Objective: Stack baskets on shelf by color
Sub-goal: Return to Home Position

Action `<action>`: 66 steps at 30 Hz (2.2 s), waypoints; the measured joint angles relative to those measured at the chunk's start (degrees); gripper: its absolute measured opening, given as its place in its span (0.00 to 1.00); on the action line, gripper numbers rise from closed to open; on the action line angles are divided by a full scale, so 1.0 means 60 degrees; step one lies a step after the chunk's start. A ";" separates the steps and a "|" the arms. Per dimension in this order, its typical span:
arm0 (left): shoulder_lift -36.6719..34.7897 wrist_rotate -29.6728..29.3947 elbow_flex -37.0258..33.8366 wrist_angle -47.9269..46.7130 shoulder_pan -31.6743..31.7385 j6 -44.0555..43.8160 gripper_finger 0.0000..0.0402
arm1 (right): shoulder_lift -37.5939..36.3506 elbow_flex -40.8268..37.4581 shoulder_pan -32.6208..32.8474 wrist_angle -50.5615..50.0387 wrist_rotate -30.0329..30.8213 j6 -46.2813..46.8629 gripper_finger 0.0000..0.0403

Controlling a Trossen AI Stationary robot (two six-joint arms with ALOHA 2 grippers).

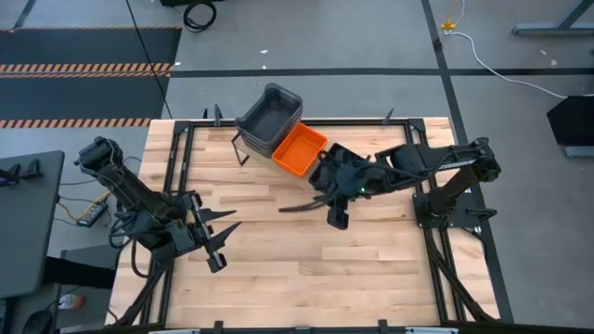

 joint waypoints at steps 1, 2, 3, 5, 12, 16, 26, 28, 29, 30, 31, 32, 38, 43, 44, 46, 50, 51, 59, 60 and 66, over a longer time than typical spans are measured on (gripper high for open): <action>0.0000 -0.0003 0.0000 -0.0004 0.0000 -0.0009 0.32 | 0.0000 -0.0004 0.0133 0.0020 0.0133 -0.0012 0.30; 0.0000 -0.0003 0.0000 -0.0007 0.0000 -0.0009 0.32 | 0.0000 -0.0004 0.0277 0.0071 0.0296 -0.0013 0.30; 0.0000 0.0001 0.0000 -0.0001 0.0000 -0.0009 0.32 | 0.0000 -0.0004 0.0443 0.0107 0.0498 -0.0017 0.30; 0.0000 -0.0003 0.0000 -0.0006 0.0000 -0.0012 0.32 | 0.0000 -0.0004 0.0812 0.0065 0.1051 -0.0027 0.30; 0.0001 0.0001 0.0000 -0.0039 0.0000 -0.0089 0.32 | -0.0770 -0.1101 0.1474 0.0683 0.2260 -0.0018 0.30; 0.0000 0.0001 0.0000 -0.0036 0.0000 -0.0089 0.32 | -0.1510 -0.3528 0.1771 0.3074 0.0246 -0.0331 0.29; 0.0000 0.0001 0.0000 -0.0040 0.0000 -0.0090 0.32 | -0.4345 -0.7826 0.2190 0.6488 -0.0614 -0.0882 0.29; 0.0000 0.0001 0.0000 -0.0036 0.0004 -0.0085 0.32 | -0.5213 -0.8275 0.2093 0.6802 -0.0482 -0.1298 0.29; 0.0000 0.0001 0.0000 -0.0041 0.0032 -0.0087 0.32 | -0.5613 -0.8512 0.2023 0.6965 -0.0316 -0.1503 0.29; 0.0000 0.0001 0.0000 -0.0046 0.0066 -0.0105 0.32 | -0.6035 -0.8776 0.1929 0.7128 -0.0187 -0.1754 0.29; 0.0000 0.0001 0.0000 -0.0055 0.0105 -0.0151 0.32 | -0.6413 -0.9068 0.1812 0.7365 -0.0103 -0.2001 0.29; 0.0000 0.0001 0.0000 -0.0084 0.0149 -0.0243 0.32 | -0.6803 -0.9374 0.1659 0.7657 -0.0051 -0.2229 0.29; -0.0004 0.0001 0.0000 -0.0613 0.0451 -0.0806 0.32 | -0.8715 -1.1566 0.0391 0.9466 -0.0390 -0.3039 0.29; -0.0004 -0.0002 0.0000 -0.0630 0.0546 -0.0843 0.32 | -0.9665 -1.3165 -0.0788 1.0585 -0.1549 -0.3020 0.29; -0.0004 0.0001 0.0000 -0.0630 0.0546 -0.0843 0.32 | -0.9776 -1.3458 -0.1016 1.0750 -0.1804 -0.2988 0.29; -0.0004 0.0001 0.0000 -0.0630 0.0546 -0.0843 0.32 | -0.9955 -1.3923 -0.1415 1.0910 -0.2211 -0.2904 0.29; -0.0004 0.0001 0.0000 -0.0627 0.0543 -0.0847 0.32 | -1.0289 -1.4641 -0.1961 1.1130 -0.2849 -0.2836 0.29; -0.0004 0.0001 0.0000 -0.0628 0.0543 -0.0857 0.32 | -1.0390 -1.4791 -0.2041 1.1131 -0.2904 -0.2840 0.29; -0.0004 -0.0028 0.0000 -0.0927 0.0532 -0.1252 0.32 | -1.1683 -1.5900 -0.2425 1.1173 -0.2870 -0.2656 0.29; -0.0001 -0.0035 0.0000 -0.0974 0.0532 -0.1349 0.32 | -1.1884 -1.6032 -0.2425 1.1173 -0.2870 -0.2585 0.29; 0.0000 -0.0039 0.0000 -0.1124 0.0532 -0.1555 0.32 | -1.3018 -1.6829 -0.2425 1.1245 -0.2867 -0.2548 0.24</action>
